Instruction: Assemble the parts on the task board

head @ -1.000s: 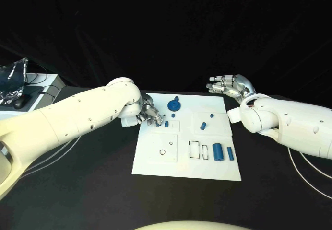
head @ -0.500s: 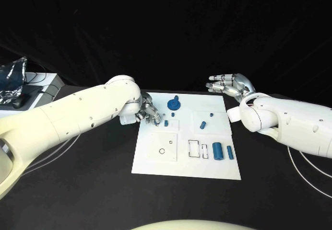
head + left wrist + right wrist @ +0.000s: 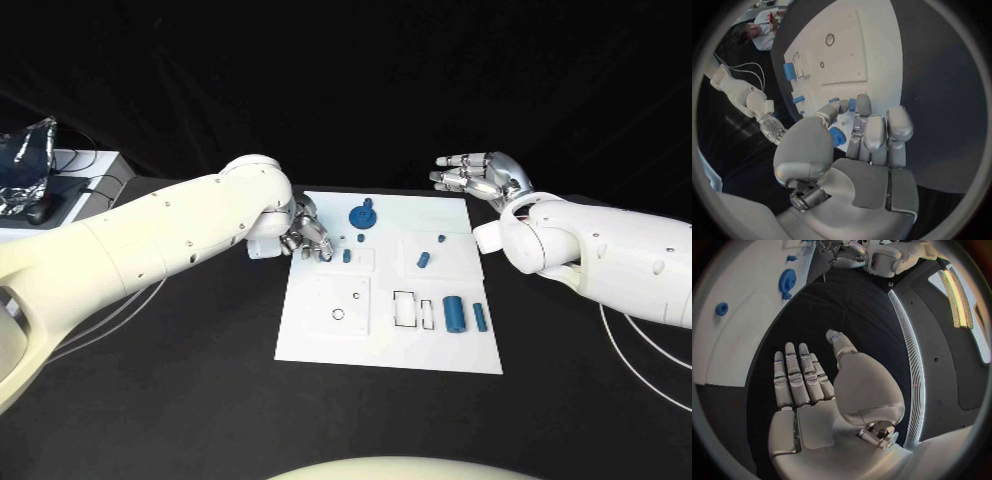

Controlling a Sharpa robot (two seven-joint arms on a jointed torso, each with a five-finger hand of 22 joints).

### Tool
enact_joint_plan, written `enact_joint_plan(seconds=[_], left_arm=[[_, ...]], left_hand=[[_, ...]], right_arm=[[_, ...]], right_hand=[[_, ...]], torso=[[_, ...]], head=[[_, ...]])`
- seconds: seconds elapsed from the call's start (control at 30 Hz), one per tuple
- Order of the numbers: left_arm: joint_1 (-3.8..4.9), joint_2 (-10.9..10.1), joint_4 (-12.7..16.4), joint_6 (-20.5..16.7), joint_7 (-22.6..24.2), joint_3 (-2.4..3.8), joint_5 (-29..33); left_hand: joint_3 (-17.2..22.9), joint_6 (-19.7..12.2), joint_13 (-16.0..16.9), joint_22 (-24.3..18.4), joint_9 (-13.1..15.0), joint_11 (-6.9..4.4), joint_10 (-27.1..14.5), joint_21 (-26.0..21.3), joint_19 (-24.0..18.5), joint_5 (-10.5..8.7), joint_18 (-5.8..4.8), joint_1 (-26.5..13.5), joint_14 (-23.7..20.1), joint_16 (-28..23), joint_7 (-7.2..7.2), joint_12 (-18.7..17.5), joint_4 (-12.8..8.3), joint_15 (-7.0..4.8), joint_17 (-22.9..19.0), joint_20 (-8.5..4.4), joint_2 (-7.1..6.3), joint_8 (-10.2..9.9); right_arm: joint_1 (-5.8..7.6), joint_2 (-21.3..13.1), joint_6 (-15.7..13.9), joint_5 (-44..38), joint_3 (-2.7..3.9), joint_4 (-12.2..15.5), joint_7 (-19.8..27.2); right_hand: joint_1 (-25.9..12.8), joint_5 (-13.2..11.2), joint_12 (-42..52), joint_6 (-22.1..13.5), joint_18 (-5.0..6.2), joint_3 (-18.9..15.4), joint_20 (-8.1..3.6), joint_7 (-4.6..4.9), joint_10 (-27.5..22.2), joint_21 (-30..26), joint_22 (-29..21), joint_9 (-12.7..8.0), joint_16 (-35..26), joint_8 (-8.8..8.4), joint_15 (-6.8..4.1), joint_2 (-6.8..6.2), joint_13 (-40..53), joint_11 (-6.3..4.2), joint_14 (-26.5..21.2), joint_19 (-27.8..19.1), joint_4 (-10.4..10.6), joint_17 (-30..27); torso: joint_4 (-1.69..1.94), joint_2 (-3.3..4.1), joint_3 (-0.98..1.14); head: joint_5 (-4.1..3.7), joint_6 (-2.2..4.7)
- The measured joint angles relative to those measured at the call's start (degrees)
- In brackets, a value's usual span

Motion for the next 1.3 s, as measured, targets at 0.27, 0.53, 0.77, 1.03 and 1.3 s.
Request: enact_joint_plan(seconds=[0.27, 0.53, 0.77, 1.03, 1.3], left_arm=[[0.03, 0.0, -0.2, 0.1, 0.0, 0.0, 0.1], [0.08, 0.6, -1.0, 0.3, 0.0, -0.01, 0.2], [0.41, 1.3, -1.9, 0.5, -0.1, -0.71, 0.5], [0.64, 1.9, -2.7, 1.1, -0.5, -1.04, 1.0], [0.68, 2.1, -2.9, 1.2, -0.8, -1.17, 1.4]], left_hand=[[0.0, 0.0, 0.0, 0.0, 0.0, 0.08, 0.1, 0.0, -0.2, 0.0, 0.01, 0.0, 0.0, 0.0, 0.0, 0.0, 0.0, 0.0, 0.0, -0.16, 0.01, -0.2], [0.0, 0.0, 0.0, 0.0, 0.1, 0.09, 0.1, 0.0, -0.2, 0.0, 0.01, 0.0, 0.0, 0.1, -0.03, 0.0, 0.0, 0.01, 0.0, -0.16, 0.01, -0.2], [0.0, 0.1, 0.2, 0.0, 0.2, 0.17, 0.2, 0.0, -0.2, 0.0, 0.01, 0.0, 0.0, 0.2, -0.1, 0.0, 0.0, 0.02, 0.1, -0.16, 0.01, -0.2], [-1.0, 0.3, 0.5, 0.0, 0.2, -0.01, 0.4, 0.0, -0.2, 0.0, 0.01, 0.0, 0.1, 0.4, -0.28, -0.3, -1.0, 0.11, 0.5, -0.16, 0.01, -0.2], [-1.9, 0.6, 0.8, 0.0, -0.1, -0.02, 0.6, 0.0, -0.2, -0.41, 0.01, -0.4, 0.3, 0.7, -0.62, -0.3, -1.9, -0.06, 1.1, -0.15, 0.42, -0.4]], right_arm=[[0.0, 0.0, 0.0, 0.0, 0.0, 0.0, 0.0], [0.0, -0.1, 0.0, 0.0, 0.0, 0.1, 0.0], [0.01, -0.1, 0.0, -0.1, 0.0, 0.2, 0.0], [0.01, -0.1, 0.0, -0.1, 0.0, 0.3, 0.0], [0.01, 0.0, 0.0, -0.2, 0.0, 0.3, 0.0]], right_hand=[[0.0, 0.0, 0.0, 0.0, 0.0, 0.0, 0.0, 0.0, 0.0, 0.0, 0.0, 0.0, 0.0, 0.0, 0.0, 0.0, 0.0, 0.0, 0.0, 0.0, 0.0, 0.0], [0.0, 0.0, 0.0, 0.0, 0.0, 0.0, 0.0, 0.0, 0.0, 0.0, 0.0, 0.0, 0.0, 0.0, 0.0, 0.0, 0.0, 0.0, 0.0, 0.0, 0.0, 0.0], [0.0, 0.0, 0.0, 0.0, 0.0, 0.0, 0.0, 0.0, 0.0, 0.0, 0.0, 0.0, 0.0, 0.0, 0.0, 0.0, 0.0, 0.0, 0.0, 0.0, 0.0, 0.0], [0.0, 0.0, 0.0, 0.0, 0.0, 0.0, 0.0, 0.0, 0.0, 0.0, 0.0, 0.0, 0.0, 0.0, 0.0, 0.0, 0.0, 0.0, 0.0, 0.0, 0.0, 0.0], [0.0, 0.0, 0.0, 0.0, 0.0, 0.0, 0.0, 0.0, 0.0, 0.0, 0.0, 0.0, 0.0, 0.0, 0.0, 0.0, 0.0, 0.0, 0.0, 0.0, 0.0, 0.0]], torso=[[-0.03, 0.03, 0.04], [-0.01, 0.03, 0.07], [-0.01, 0.02, 0.04], [-0.02, 0.01, 0.04], [-0.01, -0.04, 0.03]], head=[[0.02, 0.03], [-0.08, 0.06], [-0.07, -0.05], [-0.13, -0.16], [-0.21, -0.22]])
